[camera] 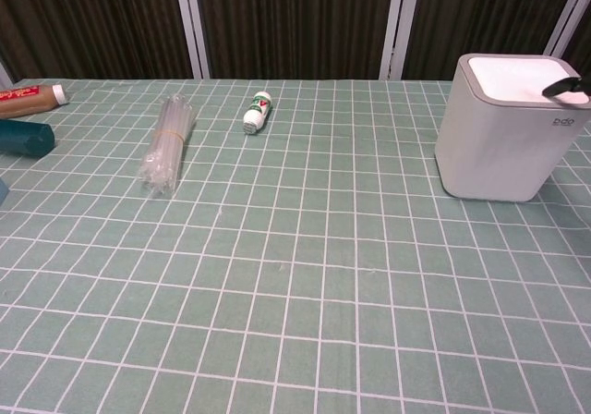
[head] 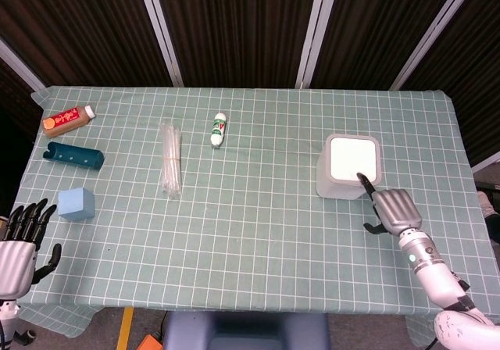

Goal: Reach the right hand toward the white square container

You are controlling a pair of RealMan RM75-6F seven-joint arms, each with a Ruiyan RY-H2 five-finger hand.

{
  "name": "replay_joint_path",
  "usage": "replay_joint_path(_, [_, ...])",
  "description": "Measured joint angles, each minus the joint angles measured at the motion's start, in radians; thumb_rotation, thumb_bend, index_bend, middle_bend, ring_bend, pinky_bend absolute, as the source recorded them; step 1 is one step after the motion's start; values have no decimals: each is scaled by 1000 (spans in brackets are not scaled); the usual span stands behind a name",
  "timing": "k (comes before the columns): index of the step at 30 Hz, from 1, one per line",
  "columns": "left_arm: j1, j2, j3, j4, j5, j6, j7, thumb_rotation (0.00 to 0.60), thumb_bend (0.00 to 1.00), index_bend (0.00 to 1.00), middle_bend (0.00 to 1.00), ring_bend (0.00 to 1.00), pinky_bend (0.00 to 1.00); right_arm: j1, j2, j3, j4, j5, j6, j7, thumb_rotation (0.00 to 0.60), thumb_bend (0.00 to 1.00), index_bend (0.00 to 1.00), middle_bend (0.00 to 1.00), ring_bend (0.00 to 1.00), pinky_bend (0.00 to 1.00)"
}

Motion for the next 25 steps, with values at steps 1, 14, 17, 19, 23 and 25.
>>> replay_joint_path(1, [0, 1, -1, -2, 1, 1, 2, 600, 501, 0, 0, 0, 8, -12, -4, 2, 1, -30, 32, 19, 600, 330, 0, 968, 938, 920])
replay_joint_path(14, [-13, 7, -9, -21, 1, -14, 32, 600, 502, 0, 0, 0, 7, -338, -149, -105, 220, -598, 715, 249, 600, 330, 0, 47, 23, 312])
replay_joint_path(17, [-15, 6, -9, -23, 1, -17, 36, 600, 501, 0, 0, 0, 7, -392, -177, -149, 280, -631, 755, 287, 600, 330, 0, 0, 0, 196])
replay_joint_path(19, [-22, 5, -11, -28, 2, -24, 45, 600, 501, 0, 0, 0, 7, -398, -183, -156, 293, -628, 749, 293, 600, 330, 0, 0, 0, 117])
replay_joint_path(23, [-32, 11, -17, -47, -3, -39, 65, 600, 502, 0, 0, 0, 6, -397, -161, -174, 288, -621, 679, 304, 600, 330, 0, 0, 0, 34])
replay_joint_path(25, [-28, 12, -13, -47, -4, -38, 65, 600, 501, 0, 0, 0, 6, -398, -144, -178, 274, -612, 648, 305, 600, 330, 0, 0, 0, 34])
